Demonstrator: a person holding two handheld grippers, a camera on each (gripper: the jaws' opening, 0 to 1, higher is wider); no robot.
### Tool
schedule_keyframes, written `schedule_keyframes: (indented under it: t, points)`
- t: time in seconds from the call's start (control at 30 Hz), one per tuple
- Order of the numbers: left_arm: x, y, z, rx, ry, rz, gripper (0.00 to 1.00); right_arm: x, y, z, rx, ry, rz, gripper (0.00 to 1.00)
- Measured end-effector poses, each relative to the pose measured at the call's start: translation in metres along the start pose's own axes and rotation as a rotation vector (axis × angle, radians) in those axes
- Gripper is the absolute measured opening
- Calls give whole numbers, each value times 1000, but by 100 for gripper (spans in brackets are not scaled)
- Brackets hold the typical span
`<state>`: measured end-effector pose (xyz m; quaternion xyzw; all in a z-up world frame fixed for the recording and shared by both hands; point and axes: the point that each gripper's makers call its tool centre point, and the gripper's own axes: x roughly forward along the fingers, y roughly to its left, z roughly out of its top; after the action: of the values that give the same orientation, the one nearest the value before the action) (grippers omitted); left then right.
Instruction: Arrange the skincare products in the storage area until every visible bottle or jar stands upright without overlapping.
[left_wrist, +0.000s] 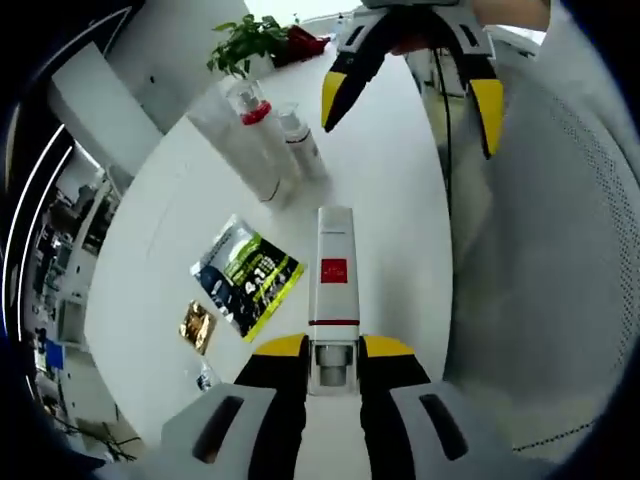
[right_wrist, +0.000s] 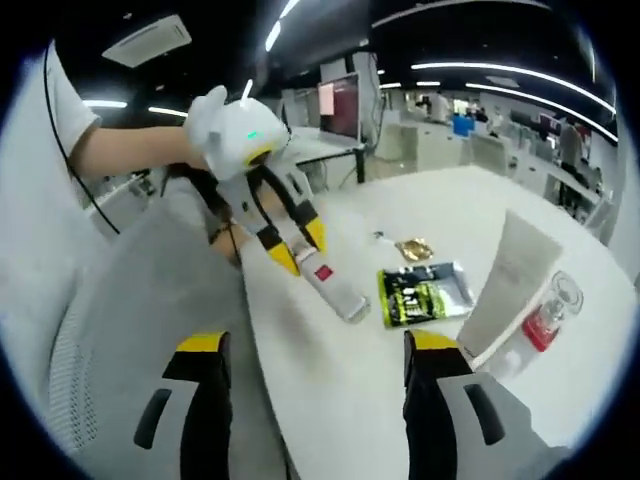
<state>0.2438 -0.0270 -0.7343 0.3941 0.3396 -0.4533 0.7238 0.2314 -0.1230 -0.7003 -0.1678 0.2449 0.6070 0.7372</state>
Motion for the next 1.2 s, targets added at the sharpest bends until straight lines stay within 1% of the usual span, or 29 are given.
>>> schedule_keyframes:
  t: [0.07, 0.1, 0.13, 0.17, 0.2, 0.23, 0.3, 0.37, 0.43, 0.5, 0.6, 0.83, 0.9, 1.03, 1.1, 1.2]
  points:
    - [-4, -5, 4, 29, 14, -8, 19, 5, -1, 1, -27, 11, 11, 66]
    - [-5, -7, 5, 33, 18, -12, 19, 7, 0, 4, -54, 18, 20, 65]
    - [-6, -9, 6, 31, 22, -19, 19, 8, 1, 4, -62, 21, 23, 64]
    - [-9, -12, 8, 35, 24, -33, 19, 11, 0, 6, -101, 33, 23, 63]
    - [-11, -15, 11, 36, 27, -47, 19, 12, 0, 7, -131, 38, 19, 61]
    - [-12, -16, 12, 36, 31, -54, 19, 15, 3, 9, -160, 46, 32, 57]
    - [-14, -18, 13, 44, 43, -66, 19, 19, 7, 11, -190, 62, 42, 51]
    - [-17, -21, 15, 73, 74, -83, 19, 26, 12, 13, -234, 77, 67, 46]
    - [-18, -22, 16, 88, 83, -93, 19, 31, 18, 15, -246, 86, 85, 44]
    - [-18, -23, 19, 87, 82, -105, 19, 34, 19, 16, -282, 96, 89, 44]
    - [-19, -24, 23, 93, 84, -123, 19, 38, 21, 15, -327, 123, 91, 42]
    - [-21, -29, 28, 112, 103, -169, 19, 45, 23, 11, -368, 168, 93, 31]
    - [-21, -30, 28, 118, 105, -180, 19, 46, 23, 10, -367, 182, 96, 29]
    - [-20, -32, 34, 110, 96, -198, 19, 48, 25, 6, -365, 197, 103, 23]
    - [-20, -31, 33, 108, 94, -198, 19, 48, 27, 4, -362, 205, 106, 20]
    - [-20, -32, 36, 108, 83, -205, 19, 48, 27, 1, -364, 204, 100, 20]
